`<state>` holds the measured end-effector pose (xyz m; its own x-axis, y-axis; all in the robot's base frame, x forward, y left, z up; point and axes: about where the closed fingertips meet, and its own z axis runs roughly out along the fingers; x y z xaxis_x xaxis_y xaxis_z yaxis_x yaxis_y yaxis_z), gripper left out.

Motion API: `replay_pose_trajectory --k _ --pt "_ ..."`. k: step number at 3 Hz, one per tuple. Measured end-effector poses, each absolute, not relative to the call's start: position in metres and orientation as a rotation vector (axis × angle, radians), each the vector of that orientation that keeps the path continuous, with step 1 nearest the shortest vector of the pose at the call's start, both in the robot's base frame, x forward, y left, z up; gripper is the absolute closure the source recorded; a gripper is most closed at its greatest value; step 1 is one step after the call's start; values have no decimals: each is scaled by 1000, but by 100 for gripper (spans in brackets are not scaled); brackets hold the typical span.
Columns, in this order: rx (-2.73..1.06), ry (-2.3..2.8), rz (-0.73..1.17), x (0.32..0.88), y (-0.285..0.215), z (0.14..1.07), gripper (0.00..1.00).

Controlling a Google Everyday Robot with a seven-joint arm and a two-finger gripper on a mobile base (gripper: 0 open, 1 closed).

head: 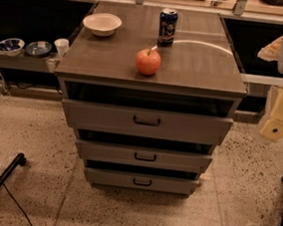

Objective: Open bottom drawer

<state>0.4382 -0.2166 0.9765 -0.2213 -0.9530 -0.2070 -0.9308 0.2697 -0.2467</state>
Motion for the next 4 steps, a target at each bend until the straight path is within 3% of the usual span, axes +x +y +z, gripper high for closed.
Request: replay_pose_trajectory --k 1,3,4 --pt "-1724 2231 -99 438 -217 977 0" --pt "-1684 2184 144 450 -224 869 0" --pt "-1719 2152 131 449 -221 841 0"
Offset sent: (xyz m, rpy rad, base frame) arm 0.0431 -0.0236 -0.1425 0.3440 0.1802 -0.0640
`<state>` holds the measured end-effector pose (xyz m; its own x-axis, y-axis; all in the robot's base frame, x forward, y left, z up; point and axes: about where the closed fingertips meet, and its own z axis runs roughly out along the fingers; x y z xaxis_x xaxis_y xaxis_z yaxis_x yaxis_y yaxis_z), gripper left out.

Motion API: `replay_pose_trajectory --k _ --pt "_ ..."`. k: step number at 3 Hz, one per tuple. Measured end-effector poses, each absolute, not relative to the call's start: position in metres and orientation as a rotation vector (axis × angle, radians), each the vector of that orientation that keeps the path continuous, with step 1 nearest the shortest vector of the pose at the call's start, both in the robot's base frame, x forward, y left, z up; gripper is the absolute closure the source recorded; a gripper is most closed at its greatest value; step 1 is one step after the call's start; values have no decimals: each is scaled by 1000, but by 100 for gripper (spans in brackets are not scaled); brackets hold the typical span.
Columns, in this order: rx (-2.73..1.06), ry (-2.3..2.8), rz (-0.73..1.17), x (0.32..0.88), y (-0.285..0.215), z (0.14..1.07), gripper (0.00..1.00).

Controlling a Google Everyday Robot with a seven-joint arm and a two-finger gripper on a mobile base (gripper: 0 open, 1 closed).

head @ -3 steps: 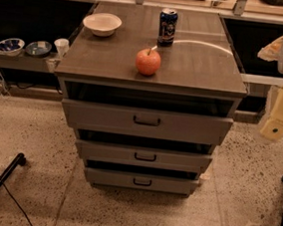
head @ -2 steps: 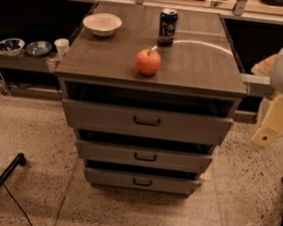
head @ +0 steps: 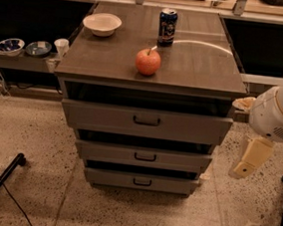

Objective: Open bottom drawer

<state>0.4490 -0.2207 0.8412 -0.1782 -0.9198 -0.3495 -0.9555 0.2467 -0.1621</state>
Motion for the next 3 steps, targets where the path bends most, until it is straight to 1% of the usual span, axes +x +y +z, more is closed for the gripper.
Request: replay_pose_trajectory --k 1,2,3 --pt "-1719 2154 132 449 -221 841 0" --pt "-1718 2124 197 455 -212 794 0" --pt "-1753 2012 351 439 -177 678 0"
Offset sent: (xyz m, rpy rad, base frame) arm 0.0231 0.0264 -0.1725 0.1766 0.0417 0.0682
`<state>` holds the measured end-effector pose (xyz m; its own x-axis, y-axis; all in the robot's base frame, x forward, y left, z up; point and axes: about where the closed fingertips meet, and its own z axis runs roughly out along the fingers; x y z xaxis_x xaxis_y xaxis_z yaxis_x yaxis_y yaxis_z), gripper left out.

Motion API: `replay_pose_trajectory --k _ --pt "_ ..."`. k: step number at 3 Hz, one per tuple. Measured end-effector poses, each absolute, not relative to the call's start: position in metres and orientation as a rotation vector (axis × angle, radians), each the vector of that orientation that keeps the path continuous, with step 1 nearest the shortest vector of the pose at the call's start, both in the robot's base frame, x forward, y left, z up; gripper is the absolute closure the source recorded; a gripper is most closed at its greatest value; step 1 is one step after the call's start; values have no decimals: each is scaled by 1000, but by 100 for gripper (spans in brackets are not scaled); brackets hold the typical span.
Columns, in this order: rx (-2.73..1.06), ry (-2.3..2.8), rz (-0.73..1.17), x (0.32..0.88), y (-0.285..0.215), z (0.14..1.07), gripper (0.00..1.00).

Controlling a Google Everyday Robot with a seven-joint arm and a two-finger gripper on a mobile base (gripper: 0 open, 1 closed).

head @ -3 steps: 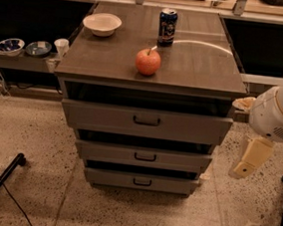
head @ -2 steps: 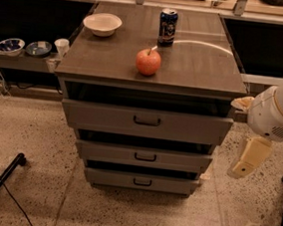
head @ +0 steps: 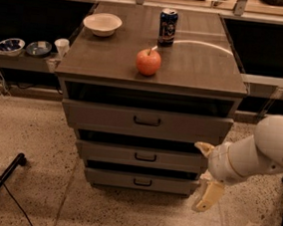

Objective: Open bottom drawer

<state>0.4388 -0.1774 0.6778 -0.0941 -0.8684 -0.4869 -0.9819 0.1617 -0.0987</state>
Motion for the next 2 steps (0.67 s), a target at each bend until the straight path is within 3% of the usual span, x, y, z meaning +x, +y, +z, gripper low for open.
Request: replay_pose_trajectory --k 2 --pt "-1808 1824 432 436 -165 640 0"
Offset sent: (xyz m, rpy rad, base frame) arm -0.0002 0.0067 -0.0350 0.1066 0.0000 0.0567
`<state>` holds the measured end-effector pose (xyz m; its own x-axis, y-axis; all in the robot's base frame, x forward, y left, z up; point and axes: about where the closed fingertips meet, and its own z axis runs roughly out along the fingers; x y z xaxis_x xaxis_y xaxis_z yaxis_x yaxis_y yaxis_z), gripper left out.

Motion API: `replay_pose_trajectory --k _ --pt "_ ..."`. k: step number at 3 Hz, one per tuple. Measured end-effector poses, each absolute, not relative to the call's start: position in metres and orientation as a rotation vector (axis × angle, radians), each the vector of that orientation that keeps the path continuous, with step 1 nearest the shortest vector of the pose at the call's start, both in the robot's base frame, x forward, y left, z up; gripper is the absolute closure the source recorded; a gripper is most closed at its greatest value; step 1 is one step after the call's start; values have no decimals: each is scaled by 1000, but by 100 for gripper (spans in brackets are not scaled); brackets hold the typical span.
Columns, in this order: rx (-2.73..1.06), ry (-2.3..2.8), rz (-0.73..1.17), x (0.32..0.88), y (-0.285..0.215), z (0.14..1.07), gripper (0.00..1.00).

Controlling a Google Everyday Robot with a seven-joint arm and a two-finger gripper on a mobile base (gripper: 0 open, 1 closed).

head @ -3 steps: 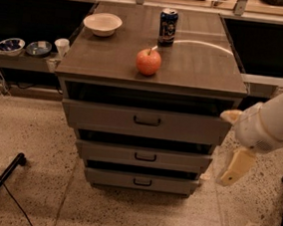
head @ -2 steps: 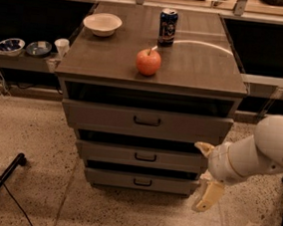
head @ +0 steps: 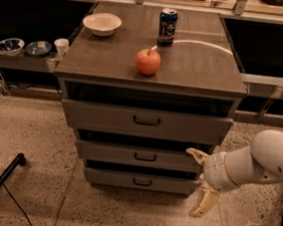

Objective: Open bottom drawer

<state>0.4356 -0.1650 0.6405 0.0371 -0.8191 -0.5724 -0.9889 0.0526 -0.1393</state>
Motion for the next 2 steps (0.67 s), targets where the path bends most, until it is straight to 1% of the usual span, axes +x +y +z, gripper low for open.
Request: replay_pose_trajectory --k 1,2 --pt "-1688 1838 463 459 -165 619 0" --pt "-1565 1798 511 492 -152 558 0"
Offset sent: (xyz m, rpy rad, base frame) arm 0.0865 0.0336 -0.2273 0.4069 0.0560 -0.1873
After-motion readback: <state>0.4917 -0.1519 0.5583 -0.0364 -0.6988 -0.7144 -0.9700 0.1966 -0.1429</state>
